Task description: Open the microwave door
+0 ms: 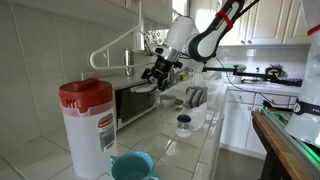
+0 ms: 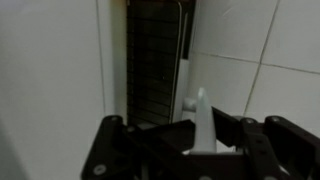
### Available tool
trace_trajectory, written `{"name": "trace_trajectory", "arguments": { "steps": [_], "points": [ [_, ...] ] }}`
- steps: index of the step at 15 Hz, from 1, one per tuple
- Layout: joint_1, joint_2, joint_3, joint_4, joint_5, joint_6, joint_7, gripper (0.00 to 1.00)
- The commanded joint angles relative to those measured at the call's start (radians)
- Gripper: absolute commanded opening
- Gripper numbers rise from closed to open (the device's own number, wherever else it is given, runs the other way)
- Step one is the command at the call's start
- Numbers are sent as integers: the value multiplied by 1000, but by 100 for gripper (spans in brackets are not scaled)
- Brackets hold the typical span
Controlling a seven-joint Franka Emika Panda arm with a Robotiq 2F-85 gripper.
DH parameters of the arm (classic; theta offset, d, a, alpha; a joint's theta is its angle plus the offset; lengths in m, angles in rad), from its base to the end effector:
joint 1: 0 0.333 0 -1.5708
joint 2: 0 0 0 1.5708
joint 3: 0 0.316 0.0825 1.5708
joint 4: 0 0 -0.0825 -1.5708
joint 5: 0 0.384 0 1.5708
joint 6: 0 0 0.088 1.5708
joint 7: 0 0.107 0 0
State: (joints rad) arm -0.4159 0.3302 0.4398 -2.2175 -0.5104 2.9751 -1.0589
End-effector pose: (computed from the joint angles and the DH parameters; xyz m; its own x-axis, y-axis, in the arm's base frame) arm 0.5825 0.0418 0.2895 0.0409 0.9967 0.0698 0.8879 -0.0683 0.4549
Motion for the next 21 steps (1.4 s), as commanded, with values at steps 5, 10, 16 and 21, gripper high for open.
{"name": "trace_trajectory", "arguments": {
  "steps": [5,10,16,21],
  "points": [
    [244,-80,-283,-83,-91,114,37,4],
    [320,-77,-371,-77,-182,133,97,42],
    [363,-94,-421,-77,-255,139,128,69],
    [368,-95,-419,-84,-240,135,106,62]
  ]
}}
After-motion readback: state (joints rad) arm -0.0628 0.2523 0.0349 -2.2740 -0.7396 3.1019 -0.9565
